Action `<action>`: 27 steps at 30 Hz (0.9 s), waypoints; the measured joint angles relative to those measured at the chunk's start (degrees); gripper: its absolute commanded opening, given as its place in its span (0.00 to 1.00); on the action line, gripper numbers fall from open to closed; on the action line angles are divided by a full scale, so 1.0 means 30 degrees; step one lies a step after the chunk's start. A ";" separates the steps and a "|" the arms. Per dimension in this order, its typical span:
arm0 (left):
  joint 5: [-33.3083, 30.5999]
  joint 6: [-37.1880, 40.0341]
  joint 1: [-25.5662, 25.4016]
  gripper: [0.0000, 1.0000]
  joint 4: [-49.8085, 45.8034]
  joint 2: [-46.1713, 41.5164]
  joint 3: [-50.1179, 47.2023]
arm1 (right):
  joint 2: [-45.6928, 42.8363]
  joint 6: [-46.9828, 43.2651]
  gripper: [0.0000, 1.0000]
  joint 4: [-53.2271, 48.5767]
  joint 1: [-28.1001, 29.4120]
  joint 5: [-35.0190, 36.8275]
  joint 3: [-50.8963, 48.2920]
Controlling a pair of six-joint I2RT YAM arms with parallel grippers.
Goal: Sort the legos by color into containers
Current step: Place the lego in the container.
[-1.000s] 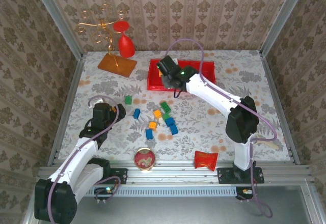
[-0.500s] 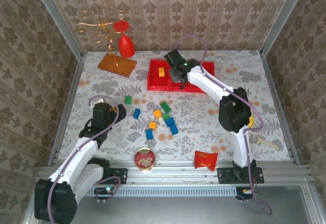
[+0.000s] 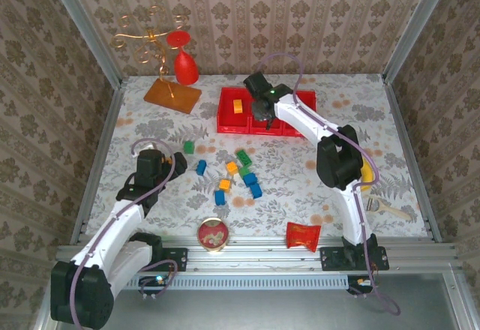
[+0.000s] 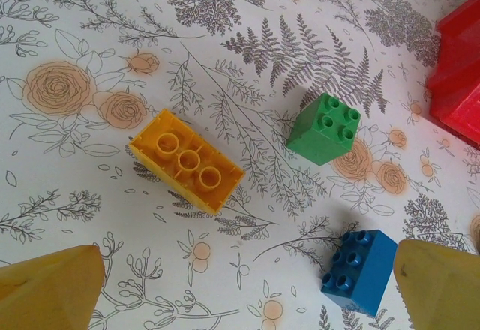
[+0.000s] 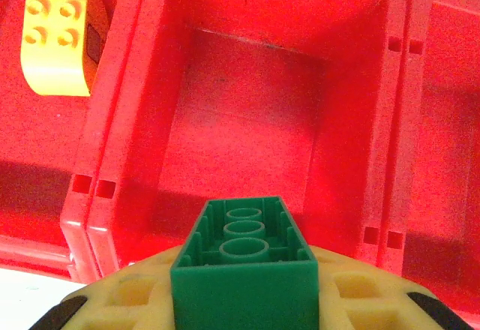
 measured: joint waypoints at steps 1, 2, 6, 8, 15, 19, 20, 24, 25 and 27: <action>0.0044 0.0000 0.0000 1.00 0.0000 0.0000 0.0007 | 0.0095 -0.0007 0.22 -0.0029 -0.0007 -0.0044 0.0022; 0.0058 0.0000 0.0000 1.00 -0.0007 0.0000 0.0007 | 0.0168 -0.0015 0.22 -0.0051 -0.0007 -0.0087 0.0051; 0.0073 0.0000 -0.0007 1.00 -0.0036 0.0000 0.0022 | 0.0539 -0.0015 0.24 -0.0087 -0.0036 -0.0197 0.0248; 0.0087 0.0000 0.0000 1.00 -0.0036 0.0000 0.0029 | 0.0787 -0.0015 0.25 -0.0124 -0.0073 -0.0226 0.0474; 0.0146 0.0007 0.0000 1.00 -0.0044 0.0000 0.0036 | 0.1224 -0.0015 0.35 -0.0168 -0.0262 -0.0299 0.0991; 0.0160 0.0007 0.0000 1.00 -0.0058 0.0000 0.0036 | 0.1362 -0.0029 0.42 -0.0182 -0.0364 -0.0299 0.1020; 0.0182 0.0007 0.0000 1.00 -0.0058 0.0000 0.0036 | 0.1413 -0.0029 0.44 -0.0182 -0.0372 -0.0306 0.1020; 0.0197 0.0015 0.0000 1.00 -0.0066 -0.0007 0.0036 | 0.1647 -0.0066 0.46 -0.0211 -0.0415 -0.0335 0.1224; 0.0197 0.0015 0.0000 1.00 -0.0073 -0.0007 0.0036 | 0.1690 -0.0073 0.47 -0.0270 -0.0430 -0.0350 0.1297; 0.0197 0.0015 0.0000 1.00 -0.0117 -0.0007 0.0036 | 0.1756 -0.0087 0.47 -0.0386 -0.0444 -0.0350 0.1464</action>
